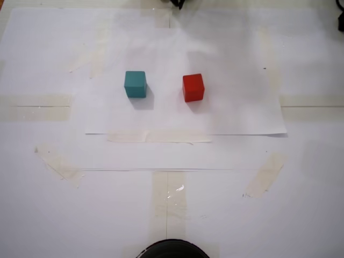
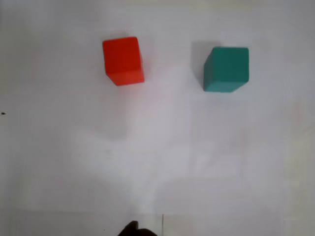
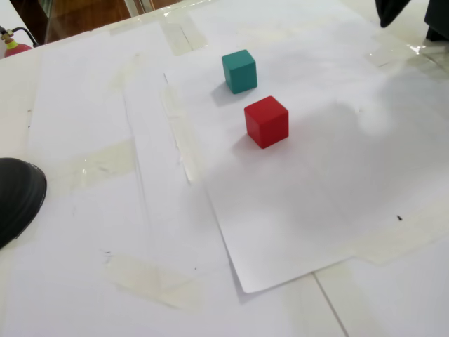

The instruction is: Put the red cube on the top of the blue cube.

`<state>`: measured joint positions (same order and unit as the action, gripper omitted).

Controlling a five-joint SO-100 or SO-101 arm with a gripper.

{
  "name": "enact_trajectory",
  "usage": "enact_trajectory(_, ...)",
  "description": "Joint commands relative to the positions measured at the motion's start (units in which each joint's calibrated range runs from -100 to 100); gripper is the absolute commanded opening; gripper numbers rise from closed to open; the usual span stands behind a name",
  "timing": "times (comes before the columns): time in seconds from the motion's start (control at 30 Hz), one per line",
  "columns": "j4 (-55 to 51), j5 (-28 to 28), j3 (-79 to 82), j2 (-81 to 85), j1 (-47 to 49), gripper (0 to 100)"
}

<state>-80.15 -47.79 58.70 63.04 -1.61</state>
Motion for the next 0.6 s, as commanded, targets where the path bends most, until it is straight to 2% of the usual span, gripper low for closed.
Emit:
enact_trajectory(0.0,-0.44,2.05,-15.80,-10.33,2.06,0)
enact_trajectory(0.17,3.15,-0.20,-22.52,-19.26,4.64,0)
enact_trajectory(0.3,7.06,0.20,-27.51,-25.61,5.85,0)
enact_trajectory(0.57,8.20,-0.83,-42.04,-41.32,7.51,0)
